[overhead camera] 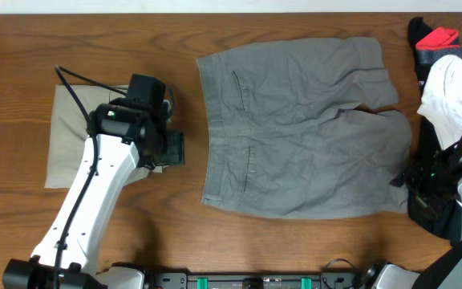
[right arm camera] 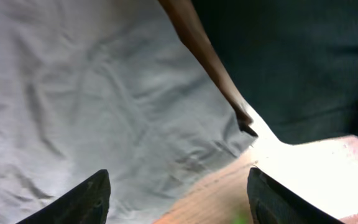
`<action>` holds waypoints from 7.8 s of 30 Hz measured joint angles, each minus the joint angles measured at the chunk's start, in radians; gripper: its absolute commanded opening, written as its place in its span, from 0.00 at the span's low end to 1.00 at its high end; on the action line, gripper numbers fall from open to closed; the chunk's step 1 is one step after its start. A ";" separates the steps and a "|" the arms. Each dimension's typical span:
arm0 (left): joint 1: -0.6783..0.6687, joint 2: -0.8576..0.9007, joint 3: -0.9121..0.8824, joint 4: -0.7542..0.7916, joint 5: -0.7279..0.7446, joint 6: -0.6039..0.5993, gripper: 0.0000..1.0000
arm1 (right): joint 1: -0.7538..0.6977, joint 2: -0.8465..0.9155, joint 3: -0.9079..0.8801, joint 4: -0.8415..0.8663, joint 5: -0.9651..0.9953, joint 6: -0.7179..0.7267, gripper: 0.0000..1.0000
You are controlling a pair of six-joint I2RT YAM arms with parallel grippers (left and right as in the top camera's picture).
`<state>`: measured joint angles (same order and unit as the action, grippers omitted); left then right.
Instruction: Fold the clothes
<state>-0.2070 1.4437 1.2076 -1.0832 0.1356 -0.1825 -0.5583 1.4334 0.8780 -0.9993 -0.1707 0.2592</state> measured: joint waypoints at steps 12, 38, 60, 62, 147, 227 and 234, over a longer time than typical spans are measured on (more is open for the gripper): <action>-0.120 0.010 -0.301 0.176 0.240 -0.037 0.73 | 0.000 0.000 -0.031 -0.047 0.018 0.000 0.73; -0.195 0.209 -0.387 0.395 0.283 -0.237 0.13 | 0.000 0.000 -0.104 -0.003 0.011 0.014 0.72; -0.182 -0.039 -0.239 0.154 0.174 -0.230 0.06 | -0.003 -0.089 -0.042 -0.043 -0.043 0.058 0.01; -0.182 -0.116 -0.200 0.121 0.148 -0.229 0.06 | -0.003 -0.141 0.037 -0.124 -0.050 0.028 0.01; -0.129 0.193 -0.182 0.312 -0.031 0.004 0.06 | 0.277 0.352 0.147 0.451 -0.239 0.068 0.01; -0.359 0.348 0.009 0.324 0.212 0.021 0.17 | 0.329 0.304 0.206 0.485 -0.142 0.010 0.17; -0.372 0.406 -0.024 0.277 0.205 0.018 0.17 | 0.292 0.374 0.205 0.512 0.030 0.019 0.15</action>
<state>-0.5789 1.8500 1.1839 -0.8062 0.3408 -0.1650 -0.2665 1.8076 1.0832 -0.4870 -0.1410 0.2779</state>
